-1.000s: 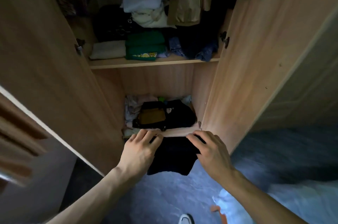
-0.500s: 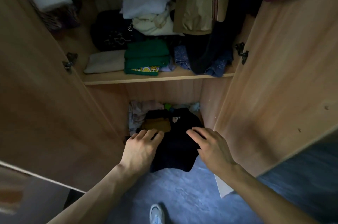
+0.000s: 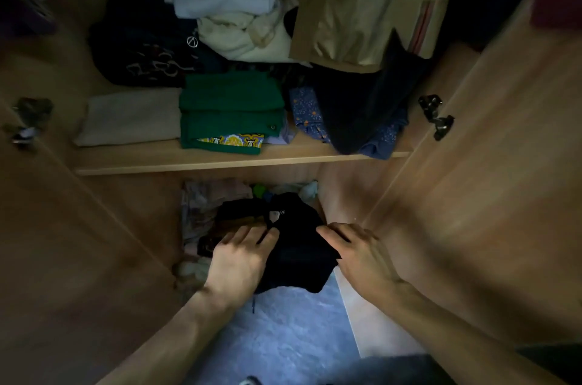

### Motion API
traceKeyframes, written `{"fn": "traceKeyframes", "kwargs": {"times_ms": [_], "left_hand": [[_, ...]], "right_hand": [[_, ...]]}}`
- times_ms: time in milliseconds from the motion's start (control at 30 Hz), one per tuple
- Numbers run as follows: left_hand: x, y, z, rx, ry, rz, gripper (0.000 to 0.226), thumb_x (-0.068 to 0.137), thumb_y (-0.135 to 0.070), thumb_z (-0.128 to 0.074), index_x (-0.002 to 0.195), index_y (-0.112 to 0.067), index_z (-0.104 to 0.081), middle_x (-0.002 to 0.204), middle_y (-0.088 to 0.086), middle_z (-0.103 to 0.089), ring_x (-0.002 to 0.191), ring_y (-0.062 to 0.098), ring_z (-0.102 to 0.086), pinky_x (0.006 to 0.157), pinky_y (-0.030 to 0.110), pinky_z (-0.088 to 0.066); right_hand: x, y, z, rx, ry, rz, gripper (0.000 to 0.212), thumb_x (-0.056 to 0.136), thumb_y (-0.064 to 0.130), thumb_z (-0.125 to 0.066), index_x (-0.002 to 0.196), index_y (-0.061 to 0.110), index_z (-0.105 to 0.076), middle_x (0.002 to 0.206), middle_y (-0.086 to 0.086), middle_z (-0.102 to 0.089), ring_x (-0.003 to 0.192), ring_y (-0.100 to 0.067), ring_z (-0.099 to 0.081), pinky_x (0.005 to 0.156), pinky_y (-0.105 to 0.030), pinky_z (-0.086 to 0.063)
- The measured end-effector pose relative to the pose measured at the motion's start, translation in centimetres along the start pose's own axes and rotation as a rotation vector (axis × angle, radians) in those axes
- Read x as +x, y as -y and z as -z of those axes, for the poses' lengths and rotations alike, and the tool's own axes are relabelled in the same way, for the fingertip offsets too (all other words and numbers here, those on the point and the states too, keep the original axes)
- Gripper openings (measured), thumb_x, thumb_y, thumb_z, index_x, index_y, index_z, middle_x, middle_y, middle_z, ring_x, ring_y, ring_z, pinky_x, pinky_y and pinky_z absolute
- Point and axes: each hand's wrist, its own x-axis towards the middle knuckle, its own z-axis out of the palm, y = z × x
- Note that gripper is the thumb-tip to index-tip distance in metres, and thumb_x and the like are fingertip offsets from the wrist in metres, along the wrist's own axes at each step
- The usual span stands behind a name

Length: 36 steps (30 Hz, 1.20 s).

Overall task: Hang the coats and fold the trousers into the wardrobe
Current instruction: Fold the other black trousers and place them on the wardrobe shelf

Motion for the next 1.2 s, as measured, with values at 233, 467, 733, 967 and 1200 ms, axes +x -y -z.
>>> {"fn": "traceKeyframes", "kwargs": {"times_ms": [233, 467, 733, 967, 1200], "left_hand": [[2.5, 3.1, -8.1, -0.059, 0.096, 0.008, 0.046, 0.062, -0.023, -0.070, 0.107, -0.019, -0.073, 0.093, 0.005, -0.071, 0.074, 0.027, -0.068, 0.046, 0.033, -0.050], [5.6, 7.5, -23.8, 0.009, 0.031, -0.052, 0.043, 0.074, -0.024, -0.045, 0.103, -0.017, -0.076, 0.094, 0.004, -0.073, 0.078, 0.027, -0.071, 0.049, 0.028, -0.051], [9.6, 12.5, -44.6, 0.114, -0.072, -0.124, 0.051, 0.060, -0.008, -0.081, 0.110, -0.009, -0.072, 0.098, 0.014, -0.072, 0.076, 0.035, -0.069, 0.050, 0.037, -0.057], [10.0, 13.6, -54.5, 0.057, -0.086, -0.213, 0.058, 0.057, -0.009, -0.086, 0.112, -0.013, -0.067, 0.097, 0.010, -0.067, 0.079, 0.035, -0.065, 0.049, 0.039, -0.055], [8.4, 12.4, -58.1, 0.008, -0.092, -0.300, 0.062, 0.050, -0.005, -0.081, 0.110, -0.013, -0.068, 0.099, 0.008, -0.066, 0.084, 0.030, -0.064, 0.046, 0.035, -0.052]], "right_hand": [[2.7, -3.1, -8.9, 0.074, 0.049, -0.045, 0.081, 0.042, -0.010, -0.075, 0.115, 0.022, -0.063, 0.098, -0.001, -0.070, 0.073, -0.025, -0.067, 0.056, -0.035, -0.056], [6.6, -9.6, -25.0, 0.059, 0.005, 0.049, 0.071, 0.050, -0.002, -0.082, 0.118, 0.017, -0.068, 0.102, -0.006, -0.070, 0.076, -0.028, -0.069, 0.057, -0.034, -0.058], [9.7, -18.1, -46.5, 0.019, -0.197, 0.080, 0.074, 0.060, 0.001, -0.082, 0.129, 0.018, -0.060, 0.116, -0.008, -0.065, 0.086, -0.035, -0.068, 0.063, -0.041, -0.059], [7.4, -20.4, -54.7, -0.067, -0.260, 0.036, 0.065, 0.067, 0.008, -0.078, 0.129, 0.017, -0.060, 0.114, -0.006, -0.065, 0.093, -0.033, -0.066, 0.064, -0.041, -0.058], [4.4, -21.0, -57.0, -0.167, -0.283, 0.054, 0.074, 0.060, 0.004, -0.080, 0.130, 0.014, -0.060, 0.120, -0.006, -0.062, 0.098, -0.029, -0.060, 0.075, -0.041, -0.056]]}}
